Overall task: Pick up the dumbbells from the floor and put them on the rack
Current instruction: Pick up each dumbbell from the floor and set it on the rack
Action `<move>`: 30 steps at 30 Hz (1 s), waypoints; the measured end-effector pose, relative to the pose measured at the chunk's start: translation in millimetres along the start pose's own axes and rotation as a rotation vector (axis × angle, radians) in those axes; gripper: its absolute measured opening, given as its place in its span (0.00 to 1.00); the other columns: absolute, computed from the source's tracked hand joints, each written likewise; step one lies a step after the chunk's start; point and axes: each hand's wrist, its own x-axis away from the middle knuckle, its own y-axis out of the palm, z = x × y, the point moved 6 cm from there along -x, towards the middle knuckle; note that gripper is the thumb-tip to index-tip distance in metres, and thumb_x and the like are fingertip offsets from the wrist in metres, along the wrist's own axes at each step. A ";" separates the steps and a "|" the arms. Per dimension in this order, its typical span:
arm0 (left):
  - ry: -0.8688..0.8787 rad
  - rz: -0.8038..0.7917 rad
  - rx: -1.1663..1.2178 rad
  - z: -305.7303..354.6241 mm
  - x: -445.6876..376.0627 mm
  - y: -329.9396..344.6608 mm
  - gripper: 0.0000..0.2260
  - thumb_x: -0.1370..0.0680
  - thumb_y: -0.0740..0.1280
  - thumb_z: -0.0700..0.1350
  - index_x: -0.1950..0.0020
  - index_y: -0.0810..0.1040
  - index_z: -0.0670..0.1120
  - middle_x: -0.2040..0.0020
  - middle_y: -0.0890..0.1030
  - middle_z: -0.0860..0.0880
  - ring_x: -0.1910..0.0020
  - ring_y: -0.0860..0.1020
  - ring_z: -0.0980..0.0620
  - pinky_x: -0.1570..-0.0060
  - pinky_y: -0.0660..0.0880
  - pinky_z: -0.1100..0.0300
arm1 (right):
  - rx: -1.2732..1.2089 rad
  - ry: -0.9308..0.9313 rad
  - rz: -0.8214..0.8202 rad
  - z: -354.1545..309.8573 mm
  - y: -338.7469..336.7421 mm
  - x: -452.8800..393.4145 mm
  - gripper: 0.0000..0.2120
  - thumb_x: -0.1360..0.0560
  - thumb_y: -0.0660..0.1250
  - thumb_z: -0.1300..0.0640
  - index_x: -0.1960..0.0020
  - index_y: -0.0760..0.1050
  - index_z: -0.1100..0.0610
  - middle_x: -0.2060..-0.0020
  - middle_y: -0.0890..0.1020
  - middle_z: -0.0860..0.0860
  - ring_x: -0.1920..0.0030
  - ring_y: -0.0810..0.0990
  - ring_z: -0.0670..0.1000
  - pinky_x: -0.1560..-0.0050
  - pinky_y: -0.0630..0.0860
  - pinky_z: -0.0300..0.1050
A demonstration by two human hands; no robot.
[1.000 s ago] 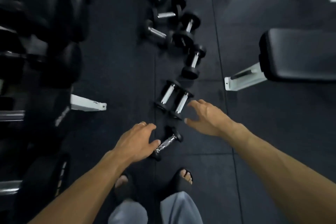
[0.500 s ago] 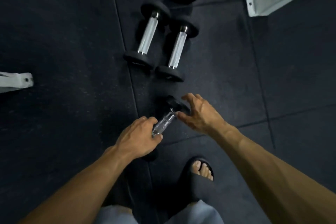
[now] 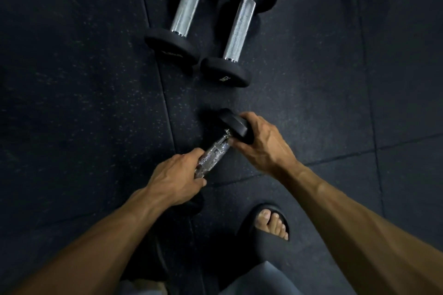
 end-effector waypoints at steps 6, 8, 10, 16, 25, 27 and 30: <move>0.001 0.062 0.049 16.5 39.0 -45.3 0.20 0.27 0.72 0.52 0.37 0.71 0.54 0.53 0.79 0.57 0.53 0.78 0.52 0.52 0.74 0.56 | 0.008 -0.114 0.004 -48.5 -44.3 12.1 0.23 0.26 0.71 0.49 0.35 0.70 0.54 0.45 0.78 0.54 0.46 0.77 0.55 0.46 0.75 0.54; -0.002 0.090 0.063 25.7 60.3 -69.6 0.19 0.27 0.72 0.51 0.39 0.71 0.54 0.55 0.79 0.57 0.55 0.77 0.53 0.54 0.73 0.57 | 0.028 -0.156 0.007 -73.7 -68.5 20.9 0.23 0.27 0.71 0.51 0.34 0.69 0.55 0.45 0.78 0.54 0.46 0.77 0.56 0.45 0.74 0.54; -0.004 0.126 0.085 35.5 84.9 -97.7 0.17 0.27 0.72 0.51 0.41 0.72 0.54 0.56 0.79 0.56 0.55 0.78 0.53 0.54 0.74 0.57 | 0.054 -0.212 0.011 -104.1 -95.3 31.3 0.23 0.27 0.71 0.53 0.35 0.69 0.55 0.45 0.78 0.54 0.46 0.77 0.55 0.45 0.74 0.53; -0.015 0.253 0.146 65.3 176.0 -192.2 0.17 0.26 0.72 0.51 0.40 0.72 0.55 0.55 0.80 0.56 0.54 0.79 0.53 0.52 0.75 0.56 | 0.078 -0.319 0.042 -210.9 -180.9 70.2 0.18 0.26 0.70 0.48 0.40 0.70 0.50 0.49 0.78 0.49 0.49 0.77 0.51 0.47 0.74 0.50; -0.075 0.508 0.193 92.2 364.8 -318.7 0.12 0.26 0.71 0.52 0.47 0.70 0.56 0.60 0.76 0.57 0.56 0.76 0.53 0.57 0.71 0.57 | 0.148 -0.570 0.019 -398.0 -281.6 169.1 0.20 0.26 0.69 0.47 0.37 0.68 0.46 0.48 0.76 0.47 0.47 0.75 0.49 0.45 0.72 0.45; -0.103 0.546 0.235 90.4 407.0 -335.5 0.12 0.27 0.71 0.52 0.52 0.68 0.56 0.62 0.75 0.56 0.57 0.76 0.52 0.57 0.71 0.56 | 0.179 -0.618 -0.013 -439.1 -291.8 192.4 0.19 0.26 0.68 0.46 0.38 0.68 0.44 0.48 0.76 0.46 0.47 0.75 0.49 0.45 0.73 0.46; -0.146 0.623 0.333 81.2 469.4 -354.9 0.13 0.28 0.72 0.51 0.59 0.67 0.56 0.67 0.73 0.56 0.63 0.74 0.55 0.61 0.69 0.57 | 0.259 -0.728 -0.079 -506.1 -300.1 228.3 0.18 0.26 0.68 0.46 0.38 0.68 0.44 0.47 0.76 0.47 0.46 0.75 0.50 0.43 0.73 0.50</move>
